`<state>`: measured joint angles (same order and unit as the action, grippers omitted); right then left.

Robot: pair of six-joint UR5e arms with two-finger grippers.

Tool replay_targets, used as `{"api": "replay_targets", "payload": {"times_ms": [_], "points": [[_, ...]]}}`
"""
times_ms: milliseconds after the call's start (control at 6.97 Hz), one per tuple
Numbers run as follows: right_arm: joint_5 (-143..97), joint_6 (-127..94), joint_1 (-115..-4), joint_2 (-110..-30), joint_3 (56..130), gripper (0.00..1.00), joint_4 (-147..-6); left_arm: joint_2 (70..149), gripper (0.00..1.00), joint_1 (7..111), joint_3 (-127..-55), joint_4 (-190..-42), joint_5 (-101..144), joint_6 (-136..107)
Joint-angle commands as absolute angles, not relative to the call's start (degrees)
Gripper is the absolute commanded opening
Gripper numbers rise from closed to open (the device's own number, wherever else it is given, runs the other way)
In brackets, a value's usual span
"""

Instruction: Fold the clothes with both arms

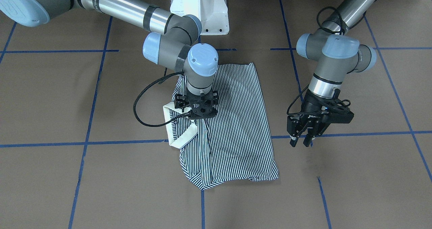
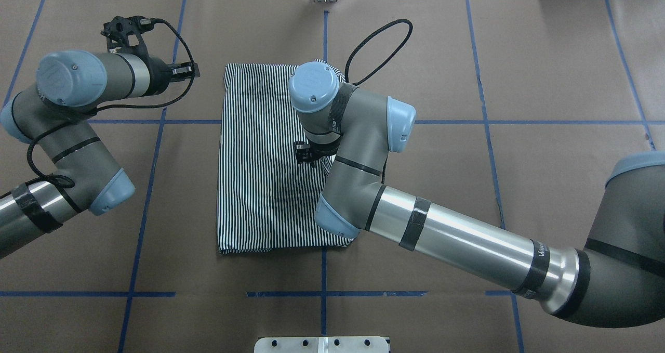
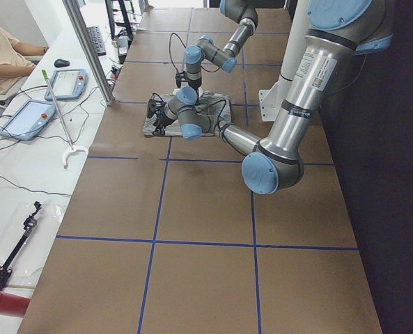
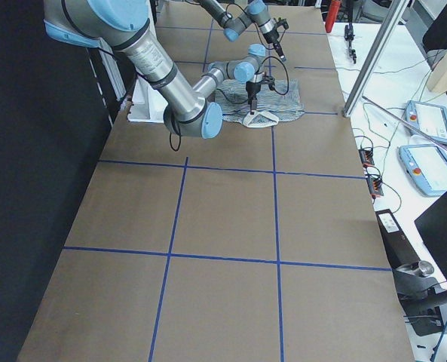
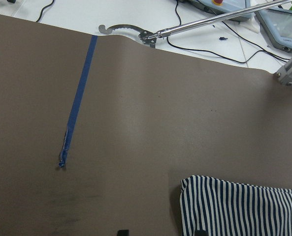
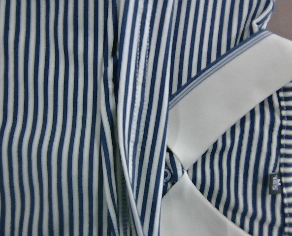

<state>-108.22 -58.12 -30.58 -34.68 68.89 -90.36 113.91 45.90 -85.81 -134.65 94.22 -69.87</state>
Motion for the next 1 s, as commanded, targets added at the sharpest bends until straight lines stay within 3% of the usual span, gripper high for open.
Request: {"api": "replay_targets", "payload": {"times_ms": [0, 574, 861], "points": [[-107.76, -55.91, -31.54, -36.11, 68.64, 1.0, -90.44, 113.91, 0.54, 45.88, -85.87, -134.65, 94.22, -69.87], [-110.13, -46.06, -38.4, -44.02, 73.81, 1.0, -90.88, 113.91, 0.54, 45.88, -86.22, -134.65, 94.31, -69.87], [-111.44, -47.1, -38.41, -42.28, 74.96, 1.0, -90.88, 113.91, 0.54, 45.88, -86.57, -134.56, 94.31, -69.87]]}}
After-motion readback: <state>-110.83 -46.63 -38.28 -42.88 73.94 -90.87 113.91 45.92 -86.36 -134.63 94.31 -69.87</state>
